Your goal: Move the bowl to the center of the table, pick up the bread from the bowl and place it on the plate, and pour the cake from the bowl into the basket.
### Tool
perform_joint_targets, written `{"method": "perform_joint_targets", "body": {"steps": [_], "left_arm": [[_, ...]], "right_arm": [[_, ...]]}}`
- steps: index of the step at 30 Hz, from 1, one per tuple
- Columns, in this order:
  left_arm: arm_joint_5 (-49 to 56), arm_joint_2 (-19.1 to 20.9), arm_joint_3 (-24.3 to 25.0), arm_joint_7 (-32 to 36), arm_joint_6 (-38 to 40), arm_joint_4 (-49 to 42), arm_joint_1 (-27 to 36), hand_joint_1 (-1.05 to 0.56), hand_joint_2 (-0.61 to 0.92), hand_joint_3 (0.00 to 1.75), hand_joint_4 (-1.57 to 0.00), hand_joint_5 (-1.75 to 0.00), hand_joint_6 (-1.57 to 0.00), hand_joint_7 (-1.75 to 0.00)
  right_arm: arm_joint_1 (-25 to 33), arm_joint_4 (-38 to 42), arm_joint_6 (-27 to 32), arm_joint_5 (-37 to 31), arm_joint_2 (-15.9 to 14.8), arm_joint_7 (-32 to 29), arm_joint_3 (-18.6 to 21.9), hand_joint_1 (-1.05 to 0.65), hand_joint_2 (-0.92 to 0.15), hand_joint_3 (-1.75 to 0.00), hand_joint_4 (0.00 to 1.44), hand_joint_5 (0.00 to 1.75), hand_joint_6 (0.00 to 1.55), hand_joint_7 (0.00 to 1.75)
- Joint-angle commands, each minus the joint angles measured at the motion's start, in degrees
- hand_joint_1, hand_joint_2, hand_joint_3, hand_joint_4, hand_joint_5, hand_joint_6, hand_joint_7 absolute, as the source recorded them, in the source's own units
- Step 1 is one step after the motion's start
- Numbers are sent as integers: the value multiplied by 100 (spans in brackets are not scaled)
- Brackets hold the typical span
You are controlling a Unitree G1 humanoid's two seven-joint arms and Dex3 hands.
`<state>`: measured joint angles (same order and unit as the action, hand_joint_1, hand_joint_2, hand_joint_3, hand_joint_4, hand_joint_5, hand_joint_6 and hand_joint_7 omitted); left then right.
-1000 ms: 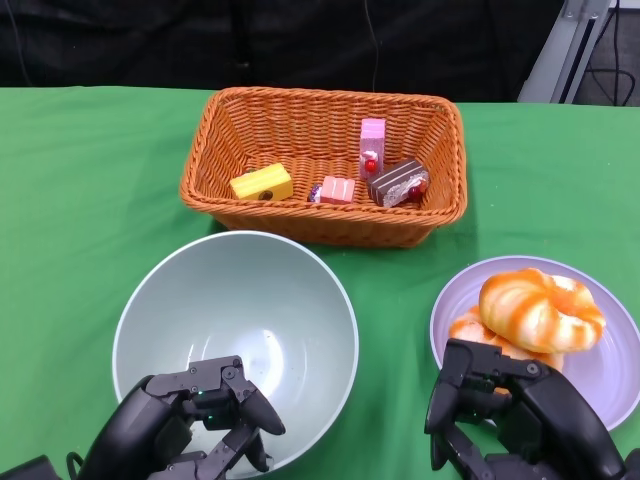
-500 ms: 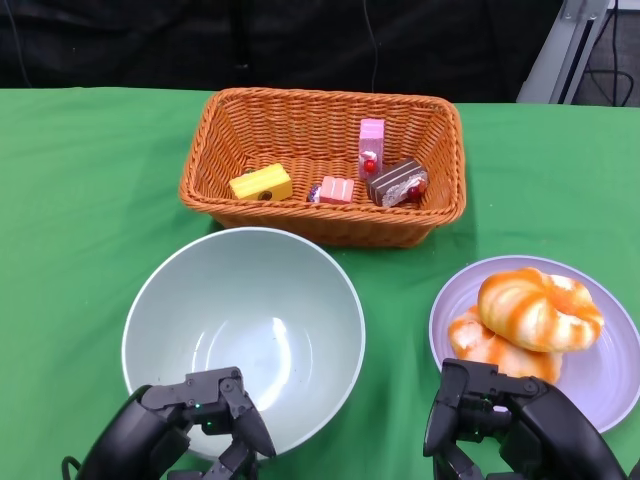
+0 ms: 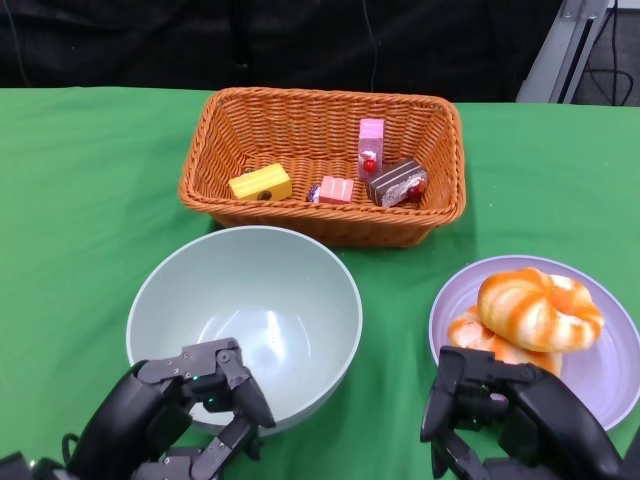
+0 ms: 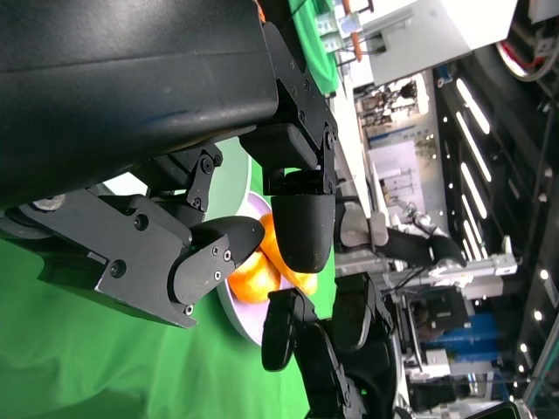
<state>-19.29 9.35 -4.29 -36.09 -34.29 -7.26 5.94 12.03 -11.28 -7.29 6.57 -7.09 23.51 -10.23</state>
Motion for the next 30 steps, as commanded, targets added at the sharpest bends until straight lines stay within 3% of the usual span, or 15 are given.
{"method": "perform_joint_targets", "body": {"steps": [1,7,30], "left_arm": [[154,110,-42,40,260,384,-157,-7,56,101,-79,-157,-70,-128],[318,32,-13,109,356,377,-264,-10,55,102,-79,-156,-70,-127],[450,-5,17,106,210,183,-265,-10,54,102,-78,-156,-68,-127]], "right_arm": [[-219,-240,81,-55,35,-108,-73,-6,-54,-118,73,163,72,144],[-340,-204,76,-2,103,-190,-89,-9,-57,-113,75,161,73,140],[-288,-87,-17,-19,30,-159,-109,-8,-54,-117,74,162,73,141]]}}
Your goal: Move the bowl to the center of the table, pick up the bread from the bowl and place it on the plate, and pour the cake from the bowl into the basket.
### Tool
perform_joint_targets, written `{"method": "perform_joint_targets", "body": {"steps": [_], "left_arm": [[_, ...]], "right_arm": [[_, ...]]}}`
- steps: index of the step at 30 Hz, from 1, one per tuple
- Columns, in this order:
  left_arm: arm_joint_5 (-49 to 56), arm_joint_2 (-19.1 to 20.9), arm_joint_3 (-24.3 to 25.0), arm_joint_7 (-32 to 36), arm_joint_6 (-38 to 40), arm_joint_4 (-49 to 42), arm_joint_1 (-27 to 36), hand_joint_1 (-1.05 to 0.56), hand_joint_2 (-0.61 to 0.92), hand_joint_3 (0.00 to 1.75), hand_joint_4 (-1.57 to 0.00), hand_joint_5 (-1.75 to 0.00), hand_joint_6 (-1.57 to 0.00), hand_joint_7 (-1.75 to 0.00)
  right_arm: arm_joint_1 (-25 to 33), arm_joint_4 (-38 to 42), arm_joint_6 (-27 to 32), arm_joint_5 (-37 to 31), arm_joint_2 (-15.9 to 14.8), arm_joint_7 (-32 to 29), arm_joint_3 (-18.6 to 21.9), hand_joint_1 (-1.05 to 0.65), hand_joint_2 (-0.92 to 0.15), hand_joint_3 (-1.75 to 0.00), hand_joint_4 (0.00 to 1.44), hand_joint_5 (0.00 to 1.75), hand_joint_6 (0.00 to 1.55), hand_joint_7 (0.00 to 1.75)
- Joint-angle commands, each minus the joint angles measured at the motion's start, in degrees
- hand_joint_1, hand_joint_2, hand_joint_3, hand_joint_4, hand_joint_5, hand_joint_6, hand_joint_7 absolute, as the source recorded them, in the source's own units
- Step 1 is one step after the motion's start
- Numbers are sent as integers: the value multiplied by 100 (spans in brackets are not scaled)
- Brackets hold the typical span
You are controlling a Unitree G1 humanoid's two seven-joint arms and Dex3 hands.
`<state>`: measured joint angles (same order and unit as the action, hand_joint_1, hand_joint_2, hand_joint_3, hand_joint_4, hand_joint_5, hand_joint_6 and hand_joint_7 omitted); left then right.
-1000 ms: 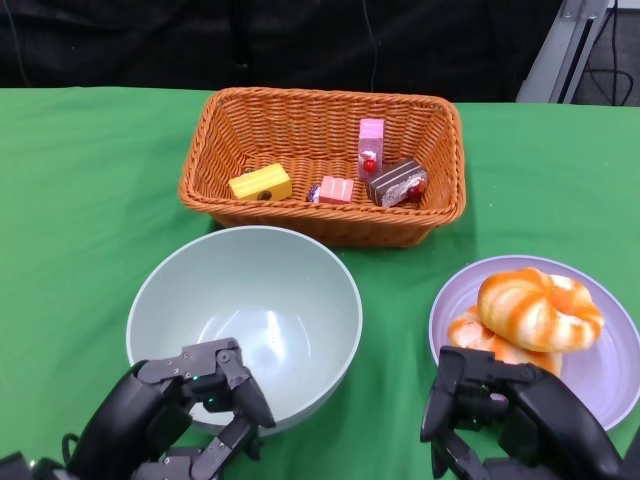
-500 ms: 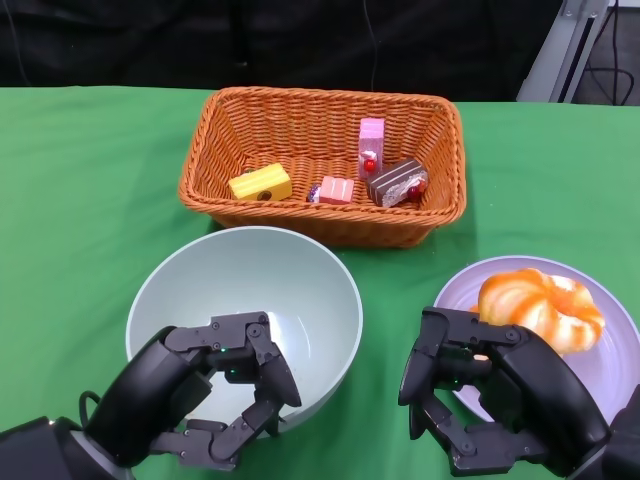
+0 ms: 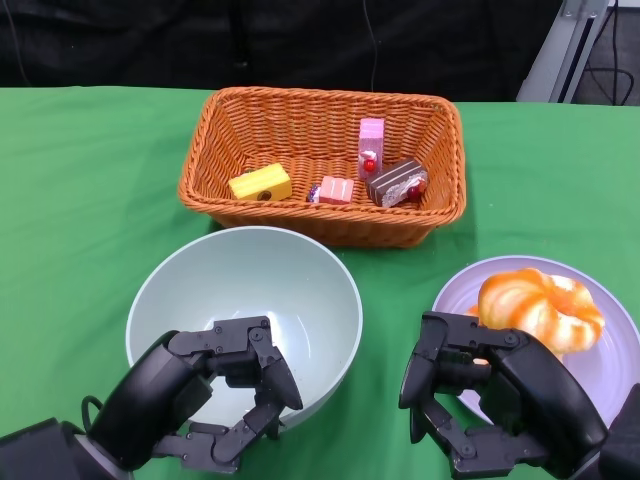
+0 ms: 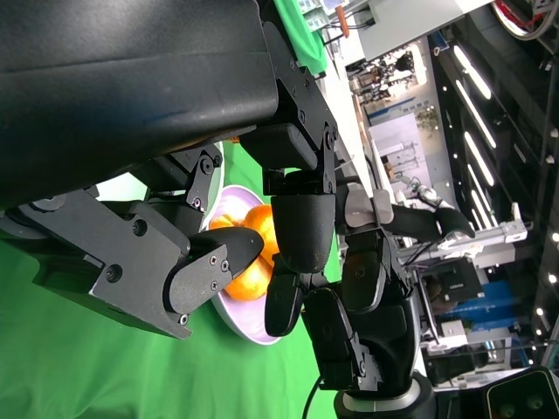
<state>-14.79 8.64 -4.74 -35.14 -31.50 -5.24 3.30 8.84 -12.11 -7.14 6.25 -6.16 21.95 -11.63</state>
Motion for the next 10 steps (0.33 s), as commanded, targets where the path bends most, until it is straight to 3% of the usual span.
{"method": "perform_joint_targets", "body": {"steps": [1,10], "left_arm": [[-10,66,62,2,-71,-16,2,-9,54,102,-78,-156,-68,-127],[6,70,68,-18,-151,-58,11,-9,55,100,-78,-156,-68,-125]], "right_arm": [[35,-7,-23,20,-60,-2,29,-8,-54,-117,74,162,73,141],[74,-45,26,22,-72,-6,24,-8,-55,-117,74,162,73,140]]}}
